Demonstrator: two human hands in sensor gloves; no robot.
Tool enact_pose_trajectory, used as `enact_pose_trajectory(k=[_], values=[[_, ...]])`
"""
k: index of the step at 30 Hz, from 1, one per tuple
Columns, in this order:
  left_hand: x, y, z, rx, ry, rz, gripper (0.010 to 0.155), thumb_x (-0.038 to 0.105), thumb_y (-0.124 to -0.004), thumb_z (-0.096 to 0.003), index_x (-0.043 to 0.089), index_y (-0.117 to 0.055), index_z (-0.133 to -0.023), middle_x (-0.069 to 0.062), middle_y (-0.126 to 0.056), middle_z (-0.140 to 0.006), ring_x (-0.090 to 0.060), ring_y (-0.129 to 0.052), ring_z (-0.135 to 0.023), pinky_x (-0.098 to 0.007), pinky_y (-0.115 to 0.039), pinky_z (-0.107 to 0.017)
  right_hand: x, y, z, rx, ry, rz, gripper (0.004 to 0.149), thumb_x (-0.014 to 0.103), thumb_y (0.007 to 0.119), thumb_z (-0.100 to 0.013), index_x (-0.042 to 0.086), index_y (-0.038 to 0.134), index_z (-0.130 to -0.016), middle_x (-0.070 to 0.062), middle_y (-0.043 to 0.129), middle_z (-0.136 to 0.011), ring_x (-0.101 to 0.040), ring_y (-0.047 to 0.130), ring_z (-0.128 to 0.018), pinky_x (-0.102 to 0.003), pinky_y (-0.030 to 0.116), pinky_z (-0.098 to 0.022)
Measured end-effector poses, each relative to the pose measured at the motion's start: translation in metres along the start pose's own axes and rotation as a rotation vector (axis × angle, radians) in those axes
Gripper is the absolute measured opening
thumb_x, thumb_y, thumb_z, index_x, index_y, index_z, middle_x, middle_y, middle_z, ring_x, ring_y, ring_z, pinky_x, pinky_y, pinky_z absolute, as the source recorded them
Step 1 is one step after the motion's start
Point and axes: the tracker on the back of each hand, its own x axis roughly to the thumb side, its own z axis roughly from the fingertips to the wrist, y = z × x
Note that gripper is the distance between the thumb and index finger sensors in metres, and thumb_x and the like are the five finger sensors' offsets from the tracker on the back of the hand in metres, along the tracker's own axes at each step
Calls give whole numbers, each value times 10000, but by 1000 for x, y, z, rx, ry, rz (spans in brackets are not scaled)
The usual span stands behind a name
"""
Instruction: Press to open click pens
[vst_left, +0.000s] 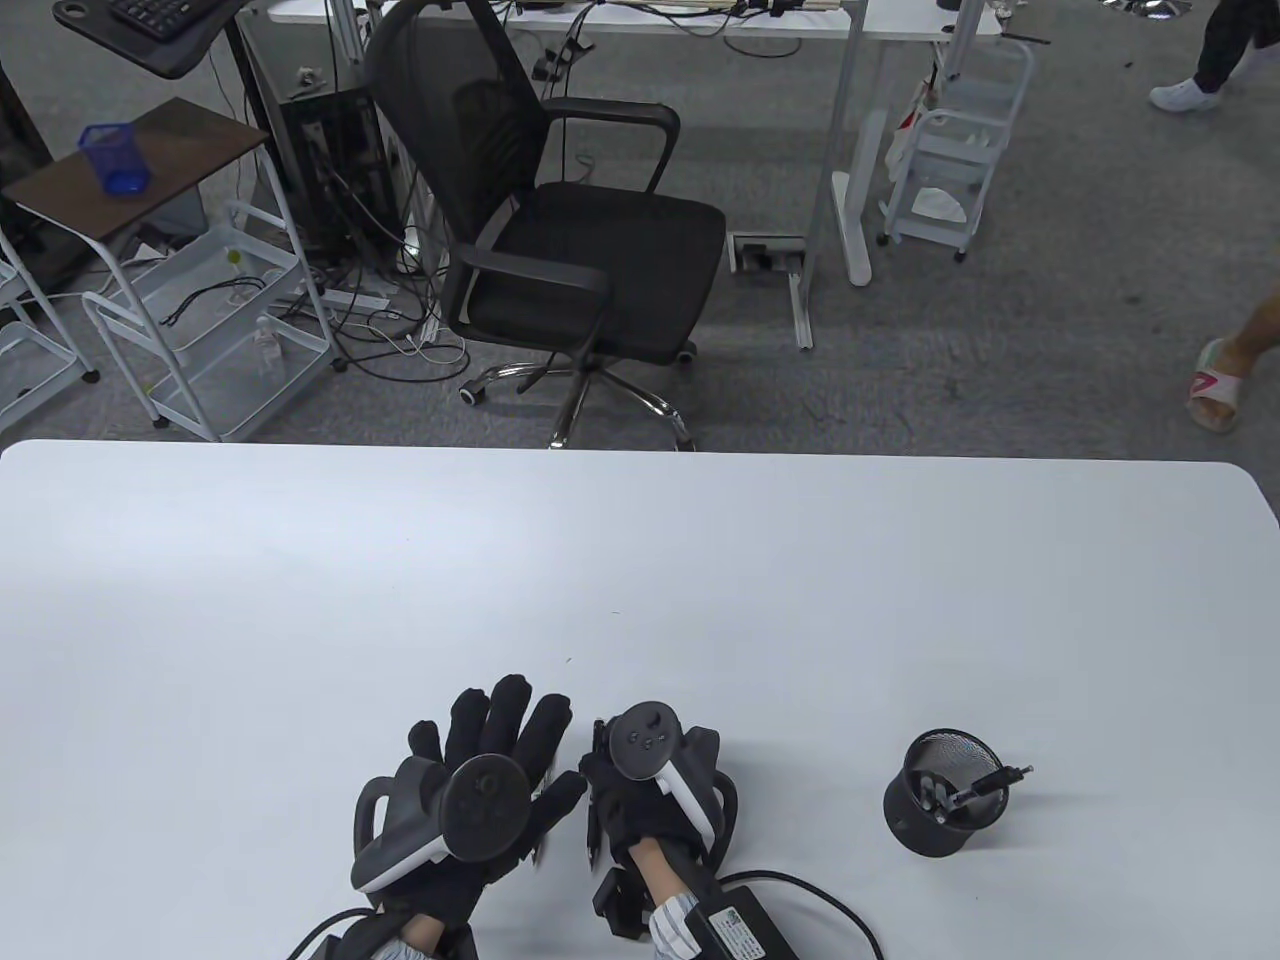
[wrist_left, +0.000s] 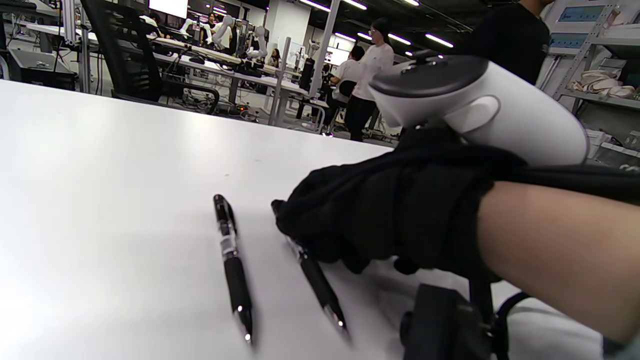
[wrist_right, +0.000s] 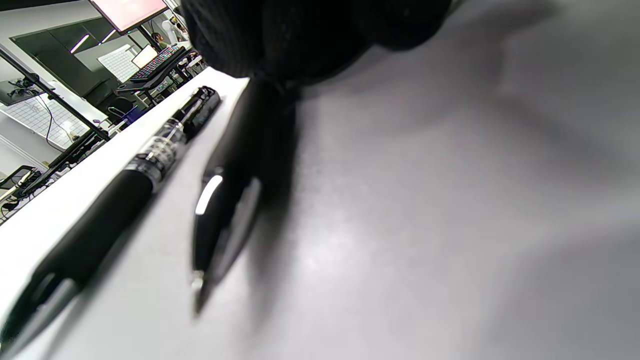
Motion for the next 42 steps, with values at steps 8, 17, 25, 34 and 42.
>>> enact_pose_trajectory(k=[8, 17, 25, 34, 42], values=[[0, 0, 0, 0, 0, 0, 693, 605, -440, -702, 256, -267, -1275, -227, -186, -1307, -613, -281, -1148, -827, -269, -727, -3, -1, 0, 10, -1, -31, 573, 337, 729, -645, 44, 545, -1102, -70, 748, -859, -109, 863, -525, -228, 758, -445], [1, -1, 1, 4, -4, -3, 694, 605, -440, -702, 255, -267, -1276, -228, -187, -1307, -613, -279, -1148, -828, -270, -726, -20, -9, 6, 61, -8, -247, 630, 333, 699, -655, -27, 480, -1123, -166, 693, -924, -196, 860, -605, -284, 755, -493], [1, 0, 1, 7, -7, -1, 693, 605, -441, -702, 256, -268, -1275, -230, -185, -1307, -617, -280, -1146, -828, -270, -726, -12, -42, 21, -75, -81, -287, 698, 283, 711, -650, -95, 396, -1146, -312, 586, -1017, -429, 779, -760, -518, 676, -600], [2, 0, 1, 4, -7, -2, 694, 605, -441, -702, 254, -269, -1276, -228, -186, -1307, -616, -277, -1146, -827, -269, -727, -1, -110, 61, -287, -208, -296, 677, 275, 726, -650, -84, 450, -1153, -365, 536, -1076, -546, 668, -880, -657, 567, -663], [0, -2, -2, -8, -2, -4, 693, 605, -441, -702, 257, -268, -1275, -228, -185, -1307, -616, -276, -1146, -827, -266, -727, -14, -174, 99, -341, -188, -238, 711, 269, 735, -653, -112, 420, -1163, -401, 476, -1109, -606, 576, -944, -721, 464, -698]])
